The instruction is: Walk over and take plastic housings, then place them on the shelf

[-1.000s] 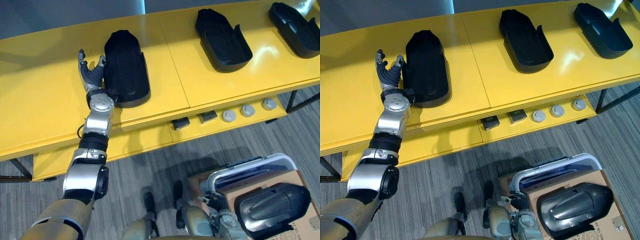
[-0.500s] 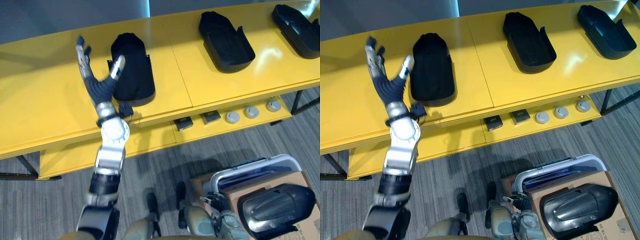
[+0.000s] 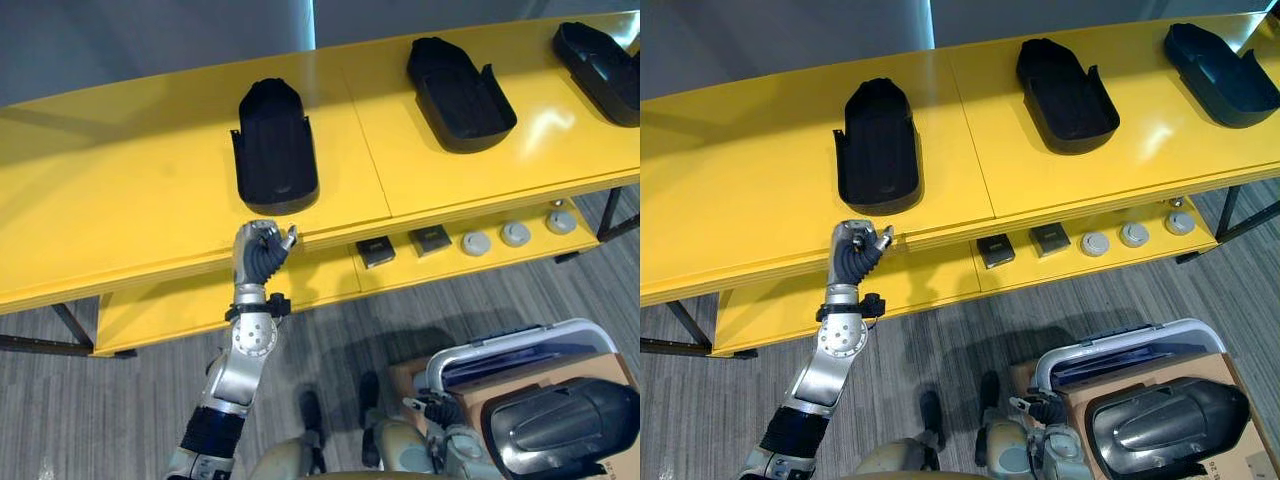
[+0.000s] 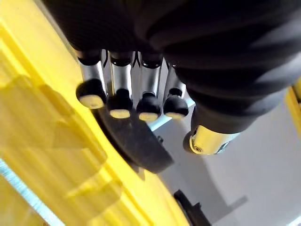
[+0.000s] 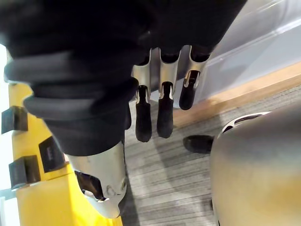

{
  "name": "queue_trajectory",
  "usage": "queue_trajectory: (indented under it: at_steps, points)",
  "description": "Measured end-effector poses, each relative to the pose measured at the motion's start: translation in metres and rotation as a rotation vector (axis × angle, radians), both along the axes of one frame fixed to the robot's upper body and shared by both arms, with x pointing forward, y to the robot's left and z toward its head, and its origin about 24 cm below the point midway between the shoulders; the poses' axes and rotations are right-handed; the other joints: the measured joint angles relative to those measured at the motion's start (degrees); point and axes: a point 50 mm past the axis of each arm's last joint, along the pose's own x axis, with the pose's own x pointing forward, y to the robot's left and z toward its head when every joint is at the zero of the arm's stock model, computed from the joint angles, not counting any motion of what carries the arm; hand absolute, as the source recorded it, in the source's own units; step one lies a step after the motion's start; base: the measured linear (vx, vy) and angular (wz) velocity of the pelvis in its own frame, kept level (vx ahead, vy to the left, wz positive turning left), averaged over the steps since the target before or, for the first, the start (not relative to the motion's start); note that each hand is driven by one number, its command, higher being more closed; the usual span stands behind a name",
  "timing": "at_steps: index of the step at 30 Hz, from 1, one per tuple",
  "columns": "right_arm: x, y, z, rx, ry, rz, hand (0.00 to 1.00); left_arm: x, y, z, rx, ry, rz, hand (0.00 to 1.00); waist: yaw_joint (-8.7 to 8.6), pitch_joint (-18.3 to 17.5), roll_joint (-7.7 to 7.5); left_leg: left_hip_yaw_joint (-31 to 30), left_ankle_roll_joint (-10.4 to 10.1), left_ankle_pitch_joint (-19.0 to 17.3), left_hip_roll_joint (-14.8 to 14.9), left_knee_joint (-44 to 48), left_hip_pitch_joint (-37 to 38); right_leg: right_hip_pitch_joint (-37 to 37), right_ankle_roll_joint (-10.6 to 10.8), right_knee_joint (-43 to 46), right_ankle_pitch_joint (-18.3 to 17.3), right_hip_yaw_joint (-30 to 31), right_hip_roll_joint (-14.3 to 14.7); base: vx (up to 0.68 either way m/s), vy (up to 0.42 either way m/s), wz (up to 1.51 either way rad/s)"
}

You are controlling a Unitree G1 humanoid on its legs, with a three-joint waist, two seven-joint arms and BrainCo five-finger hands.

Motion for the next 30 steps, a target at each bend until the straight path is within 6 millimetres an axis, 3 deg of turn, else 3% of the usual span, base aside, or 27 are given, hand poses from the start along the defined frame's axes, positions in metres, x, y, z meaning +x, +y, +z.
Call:
queue_trajectory:
  at_steps: [5,10,17,27,30]
  points:
    - [0.001,0.000,0.000,-0.013,0.000,0.023,0.00,0.025,-0.001,0.015,0.090,-0.022,-0.007,1.00,-0.57,0.0,0.00,0.5,0.0,0.0,0.0,0.0,-0.2,-0.5,0.1,0.0,0.1,0.7,0.1,0.01,0.032,-0.08]
    - [0.008,0.002,0.002,-0.015,-0.014,0.038,0.00,0.044,0.003,0.026,0.165,-0.026,0.021,1.00,-2.94,0.0,0.00,0.8,-0.1,0.0,0.0,-0.1,-0.9,-1.5,0.1,0.0,0.1,0.9,0.1,0.02,0.032,-0.05]
    - [0.010,0.003,0.003,-0.014,-0.020,0.040,0.00,0.059,0.000,0.044,0.183,-0.056,0.027,1.00,-3.16,0.0,0.01,1.9,0.0,0.0,0.1,-0.1,-1.9,-2.8,-0.1,0.0,0.3,1.5,0.2,0.04,0.030,-0.06]
    - [0.011,0.004,0.004,-0.015,-0.037,0.040,0.00,0.066,0.002,0.049,0.200,-0.057,0.041,1.00,-3.19,0.0,0.01,2.3,0.0,0.0,0.0,-0.1,-2.4,-3.4,-0.2,0.0,0.7,1.9,0.2,0.00,0.011,-0.01]
    - [0.011,0.004,0.004,-0.014,-0.034,0.038,0.00,0.055,-0.007,0.055,0.169,-0.105,0.005,1.00,-3.08,0.0,0.02,1.8,-0.1,0.0,-0.1,-0.1,-2.5,-3.4,-0.2,0.0,0.7,1.6,0.0,0.01,0.018,0.03]
